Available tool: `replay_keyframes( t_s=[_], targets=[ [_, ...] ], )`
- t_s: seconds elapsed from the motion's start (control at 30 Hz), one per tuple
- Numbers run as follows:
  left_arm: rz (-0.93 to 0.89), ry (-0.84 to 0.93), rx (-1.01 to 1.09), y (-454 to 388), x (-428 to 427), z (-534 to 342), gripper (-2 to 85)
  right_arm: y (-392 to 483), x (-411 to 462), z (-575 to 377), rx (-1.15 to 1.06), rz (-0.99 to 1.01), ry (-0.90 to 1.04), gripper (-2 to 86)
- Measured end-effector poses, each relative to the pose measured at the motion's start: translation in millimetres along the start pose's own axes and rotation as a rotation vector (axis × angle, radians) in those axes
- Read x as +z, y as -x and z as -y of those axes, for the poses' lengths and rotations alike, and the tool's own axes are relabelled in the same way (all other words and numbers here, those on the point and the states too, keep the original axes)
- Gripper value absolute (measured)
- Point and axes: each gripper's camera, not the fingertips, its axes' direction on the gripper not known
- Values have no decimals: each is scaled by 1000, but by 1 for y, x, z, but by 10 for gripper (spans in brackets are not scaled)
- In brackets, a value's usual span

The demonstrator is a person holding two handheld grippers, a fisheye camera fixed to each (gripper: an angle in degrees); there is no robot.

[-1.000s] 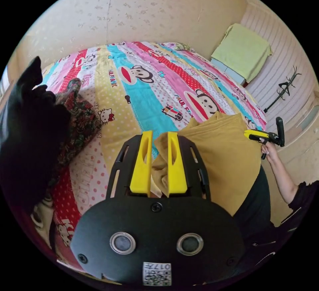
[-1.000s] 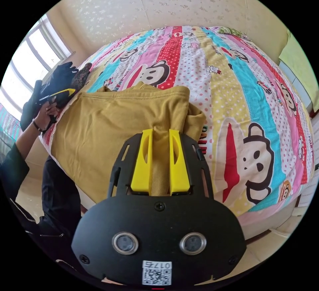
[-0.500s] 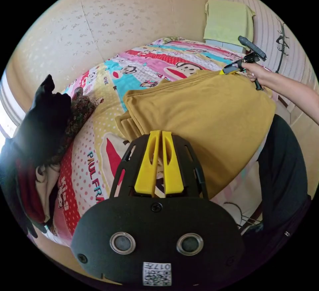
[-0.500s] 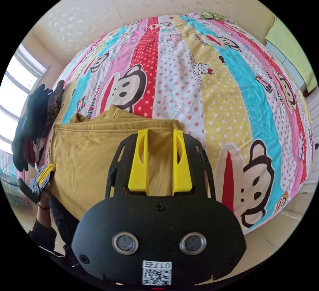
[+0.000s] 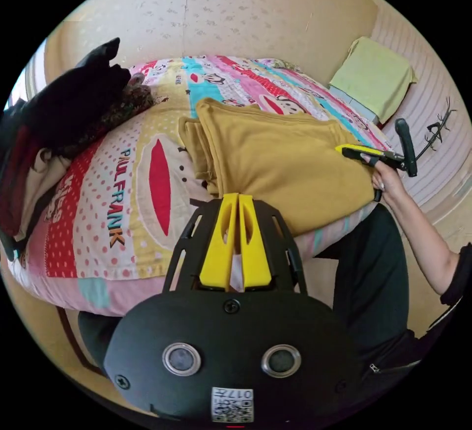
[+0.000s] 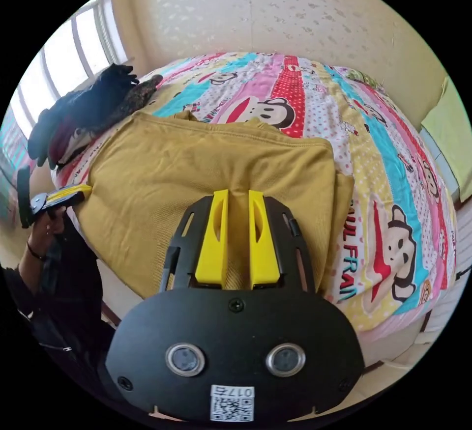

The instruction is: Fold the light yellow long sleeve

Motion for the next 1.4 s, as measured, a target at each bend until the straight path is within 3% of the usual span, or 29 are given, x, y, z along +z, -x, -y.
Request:
replay_keyframes(
  t_s=[0.07,0.17,0.27,0.43,0.77,0.87,0.93,1.1,1.27,1.4],
  targets=[
    [-101,-49,-78,16,-18,-6,-4,-8,-14,4,97,110,23,82],
    [-210,-142,-236,41,-39,-31,24,10,-49,-10,94,237,-127,93],
    [-243,-57,-350,59,-31,-49,103,59,-68,-29,-57,316,-210,112],
    [-316,-6,-453,77,-13,-55,81,157,-62,-84,-340,527,-343,133],
    [-320,-59,-418,58,-41,-25,54,280,-49,-135,-593,399,-328,169],
    [-321,-64,-417,52,-47,-12,53,319,-47,-147,-631,267,-310,162],
    [-337,-61,-418,50,-49,-6,53,345,-41,-152,-604,118,-317,138],
    [-340,-29,-411,50,-46,5,54,376,-24,-151,-499,-18,-279,67],
    [-344,-9,-422,70,-53,13,77,378,-34,-165,-434,14,-357,49],
    [-373,-155,-584,105,-68,5,143,378,-44,-166,-405,58,-360,47]
  ],
)
